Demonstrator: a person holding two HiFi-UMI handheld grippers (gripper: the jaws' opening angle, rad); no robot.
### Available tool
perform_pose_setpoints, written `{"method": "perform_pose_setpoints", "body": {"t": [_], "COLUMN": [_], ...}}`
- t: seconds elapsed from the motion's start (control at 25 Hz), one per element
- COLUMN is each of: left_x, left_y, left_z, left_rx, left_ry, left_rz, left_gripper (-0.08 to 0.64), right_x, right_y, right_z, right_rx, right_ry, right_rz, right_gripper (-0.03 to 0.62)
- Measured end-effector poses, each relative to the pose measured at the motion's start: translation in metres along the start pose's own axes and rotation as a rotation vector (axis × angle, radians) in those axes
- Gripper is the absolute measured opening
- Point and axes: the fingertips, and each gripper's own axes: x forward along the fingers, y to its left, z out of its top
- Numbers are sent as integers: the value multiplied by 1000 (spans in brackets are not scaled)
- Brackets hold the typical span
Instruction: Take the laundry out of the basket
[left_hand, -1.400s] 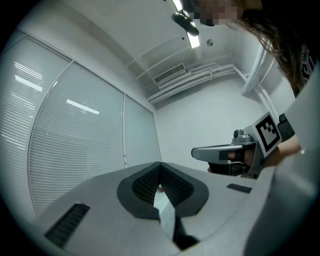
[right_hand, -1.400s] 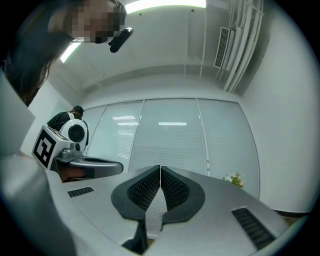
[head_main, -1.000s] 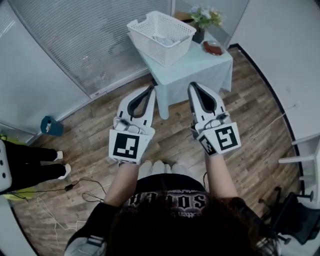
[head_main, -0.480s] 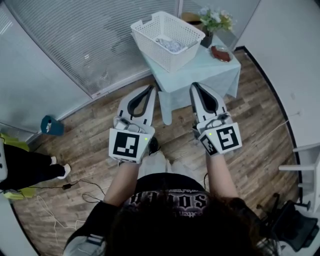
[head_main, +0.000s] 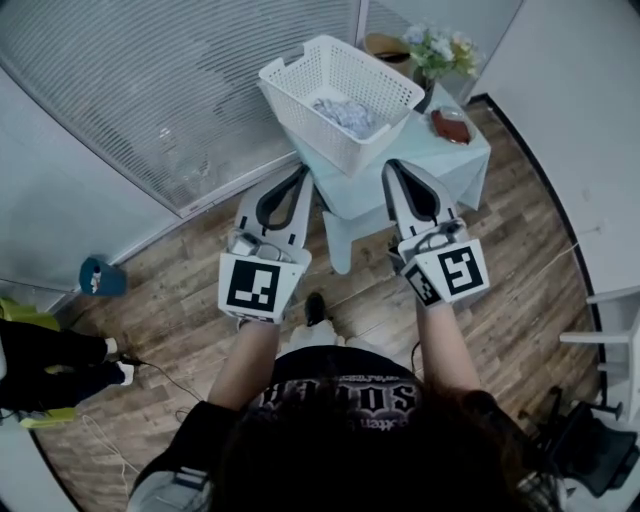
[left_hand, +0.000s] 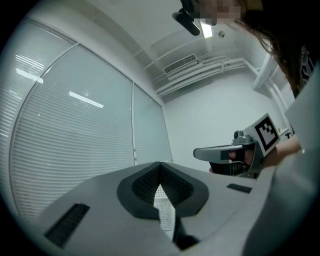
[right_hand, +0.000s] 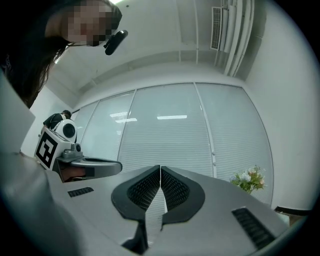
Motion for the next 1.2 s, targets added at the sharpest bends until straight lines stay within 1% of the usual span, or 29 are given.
{"method": "perform_pose_setpoints", "body": {"t": [0.16,0.48,0.72,0.88,1.04,1.2], "left_x": [23,59,83,99,113,128], "left_y": [31,82,102,107,118,130], "left_z": [-10,-12,-19,-25,-35,-40], "left_rx": [-7,2,-2,-1,-19,-11], "left_ry": [-2,-19,-16,-15,8,14], "left_rz": [-1,-13,-38,-50,-33,-6], "left_gripper": [-2,-2,-2,-2,-2,-2], "right_x": [37,97,129,142,152,167], "right_y": [-12,-32,-48,-58,-73,-84], "right_z": [-6,-7,-11,-14,-21,-23], "right_rx": [-13,-31,-38,-37,-23,-8], "right_ry": [2,-2,-3,2,7,4], "right_rz": [-8,-32,-54,-59,-64,-38], "right_gripper": [29,29,29,29,29,29]}}
